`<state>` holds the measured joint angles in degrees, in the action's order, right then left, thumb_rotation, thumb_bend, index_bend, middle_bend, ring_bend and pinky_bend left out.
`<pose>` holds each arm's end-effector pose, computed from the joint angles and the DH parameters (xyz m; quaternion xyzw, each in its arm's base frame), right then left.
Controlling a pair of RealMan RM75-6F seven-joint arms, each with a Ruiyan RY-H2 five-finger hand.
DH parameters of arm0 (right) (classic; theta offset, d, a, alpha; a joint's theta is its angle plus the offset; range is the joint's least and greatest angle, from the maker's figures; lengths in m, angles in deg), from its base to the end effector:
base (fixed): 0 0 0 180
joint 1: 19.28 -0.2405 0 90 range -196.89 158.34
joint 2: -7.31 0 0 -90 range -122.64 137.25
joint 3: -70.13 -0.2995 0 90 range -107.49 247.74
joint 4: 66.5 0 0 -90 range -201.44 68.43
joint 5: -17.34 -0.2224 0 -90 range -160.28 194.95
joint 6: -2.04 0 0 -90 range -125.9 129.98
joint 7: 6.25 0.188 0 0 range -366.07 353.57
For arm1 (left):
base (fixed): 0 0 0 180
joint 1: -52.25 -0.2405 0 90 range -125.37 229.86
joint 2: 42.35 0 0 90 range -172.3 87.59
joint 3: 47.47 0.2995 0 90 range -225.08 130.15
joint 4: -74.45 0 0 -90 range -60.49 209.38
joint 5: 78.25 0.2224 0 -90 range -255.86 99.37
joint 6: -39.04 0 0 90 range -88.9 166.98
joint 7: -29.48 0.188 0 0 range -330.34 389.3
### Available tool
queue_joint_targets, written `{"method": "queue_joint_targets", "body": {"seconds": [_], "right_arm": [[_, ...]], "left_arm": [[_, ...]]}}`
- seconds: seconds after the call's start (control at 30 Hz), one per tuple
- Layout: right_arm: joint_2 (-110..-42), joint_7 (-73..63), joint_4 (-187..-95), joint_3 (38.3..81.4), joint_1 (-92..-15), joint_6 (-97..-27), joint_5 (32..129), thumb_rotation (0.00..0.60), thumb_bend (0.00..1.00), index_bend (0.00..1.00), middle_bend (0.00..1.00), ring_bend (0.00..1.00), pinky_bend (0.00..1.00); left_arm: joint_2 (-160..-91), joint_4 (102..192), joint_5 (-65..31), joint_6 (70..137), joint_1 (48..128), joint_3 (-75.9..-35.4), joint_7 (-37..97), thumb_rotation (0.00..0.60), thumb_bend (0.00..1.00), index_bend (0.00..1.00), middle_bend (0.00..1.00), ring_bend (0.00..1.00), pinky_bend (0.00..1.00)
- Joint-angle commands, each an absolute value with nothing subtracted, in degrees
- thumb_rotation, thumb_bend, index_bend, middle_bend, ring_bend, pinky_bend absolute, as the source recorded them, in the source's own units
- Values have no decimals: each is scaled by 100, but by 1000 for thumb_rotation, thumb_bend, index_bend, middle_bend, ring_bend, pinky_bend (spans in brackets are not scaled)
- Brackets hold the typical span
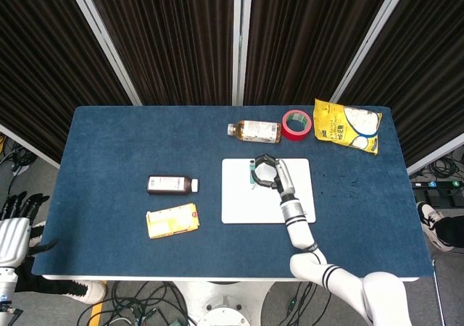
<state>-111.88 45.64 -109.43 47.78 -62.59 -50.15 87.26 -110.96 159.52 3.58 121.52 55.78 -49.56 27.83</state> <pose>-0.1862 -0.4535 -0.1523 0.3420 -0.7091 0.5794 0.2110 -0.3969 0.2181 0.1465 -0.5772 -0.4213 -0.3476 0.6070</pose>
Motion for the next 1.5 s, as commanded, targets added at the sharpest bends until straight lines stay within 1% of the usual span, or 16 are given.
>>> {"method": "queue_joint_targets", "body": {"seconds": [0.03, 0.2, 0.37, 0.57, 0.73, 0.83, 1.0, 1.23, 1.4, 1.5], "right_arm": [[-11216, 4575, -10886, 4787, -6279, -4973, 8752, 600, 551, 547, 555, 279, 175], [-11157, 4577, -10855, 4845, -6214, -4988, 8818, 600, 565, 547, 555, 279, 174], [-10952, 4537, -10946, 4952, -6007, -5037, 8859, 600, 589, 547, 555, 279, 174], [-10521, 4474, -11331, 5067, -5649, -5177, 8888, 600, 604, 547, 556, 279, 174], [-10311, 4534, -11725, 4963, -5632, -5155, 8863, 600, 604, 546, 554, 279, 174], [-10348, 4475, -11724, 4890, -5753, -5063, 8833, 600, 603, 546, 554, 279, 173], [-10536, 4425, -11449, 4779, -5986, -4849, 8745, 600, 602, 545, 553, 279, 173], [-10740, 4468, -11085, 4756, -6171, -4672, 8736, 600, 602, 545, 552, 279, 167], [-10739, 4534, -11070, 4900, -6167, -4620, 8874, 600, 602, 545, 552, 279, 159], [-10611, 4612, -11347, 5109, -6061, -4655, 9067, 600, 602, 545, 555, 279, 153]], "left_arm": [[-11093, 15950, 364, 12145, 5579, -4949, 2778, 600, 70, 182, 136, 16, 16], [-11102, 15945, 365, 12152, 5574, -4949, 2777, 600, 70, 182, 136, 16, 16], [-11116, 15919, 372, 12115, 5598, -4951, 2787, 600, 70, 182, 137, 16, 16], [-11136, 15928, 410, 12092, 5659, -4979, 2822, 600, 70, 182, 136, 16, 16], [-11136, 15989, 421, 12067, 5717, -5014, 2879, 600, 70, 182, 135, 16, 16], [-11115, 16030, 412, 12050, 5724, -5008, 2912, 600, 69, 182, 132, 16, 16], [-11090, 16041, 340, 12026, 5692, -4989, 2911, 600, 70, 182, 132, 16, 16], [-11093, 16033, 321, 12020, 5684, -4980, 2913, 600, 70, 182, 132, 16, 16], [-11092, 16030, 324, 12012, 5696, -4984, 2926, 600, 70, 182, 132, 16, 16], [-11094, 16035, 329, 12021, 5698, -4987, 2933, 600, 70, 182, 132, 16, 16]]}}
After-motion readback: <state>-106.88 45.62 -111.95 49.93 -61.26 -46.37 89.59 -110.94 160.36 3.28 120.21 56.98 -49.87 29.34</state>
